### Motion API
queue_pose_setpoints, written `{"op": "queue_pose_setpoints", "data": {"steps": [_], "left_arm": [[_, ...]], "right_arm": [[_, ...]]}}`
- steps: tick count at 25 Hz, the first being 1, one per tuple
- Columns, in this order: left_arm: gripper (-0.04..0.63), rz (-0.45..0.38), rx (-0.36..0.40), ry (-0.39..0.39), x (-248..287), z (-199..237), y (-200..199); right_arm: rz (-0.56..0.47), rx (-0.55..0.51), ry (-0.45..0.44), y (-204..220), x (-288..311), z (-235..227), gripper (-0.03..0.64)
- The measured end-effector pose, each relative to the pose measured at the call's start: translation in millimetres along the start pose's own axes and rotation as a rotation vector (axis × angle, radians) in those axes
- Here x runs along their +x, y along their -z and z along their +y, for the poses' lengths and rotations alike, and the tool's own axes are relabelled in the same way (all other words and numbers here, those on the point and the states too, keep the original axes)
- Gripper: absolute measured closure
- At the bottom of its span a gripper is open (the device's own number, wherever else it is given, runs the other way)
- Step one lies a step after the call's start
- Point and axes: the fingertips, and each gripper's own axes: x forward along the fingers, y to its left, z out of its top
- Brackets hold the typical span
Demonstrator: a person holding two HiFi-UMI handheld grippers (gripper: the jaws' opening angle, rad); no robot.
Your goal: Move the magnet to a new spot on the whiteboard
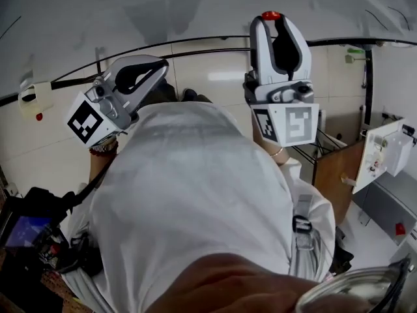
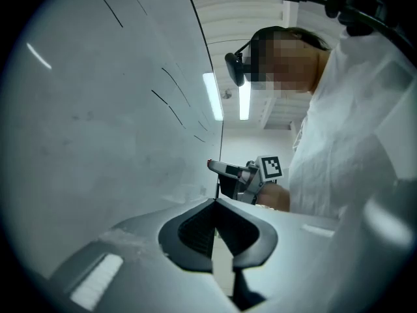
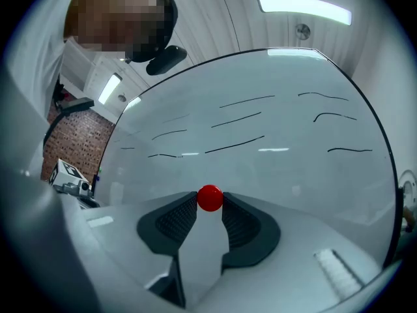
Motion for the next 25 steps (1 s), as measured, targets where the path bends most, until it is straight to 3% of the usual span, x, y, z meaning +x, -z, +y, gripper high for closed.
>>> {"op": "queue_pose_setpoints", "data": {"steps": [4, 10, 17, 25], "left_arm": [[0.589, -0.033, -0.012, 0.101, 30, -19, -14], [0.589, 0.015, -0.031, 0.223, 40, -48, -3], [0.589, 0.000, -0.051, 0.244, 43, -52, -5], [0.589, 0.006, -0.043, 0.242, 41, -51, -3]], "right_arm": [[0.018, -0.005, 0.025, -5, -6, -12, 0.492], [0.030, -0.059, 0.088, -9, -29, -20, 0.492], [0.030, -0.059, 0.125, -8, -42, -25, 0.491], [0.005, -0.082, 0.088, -9, -44, -11, 0.491]]}}
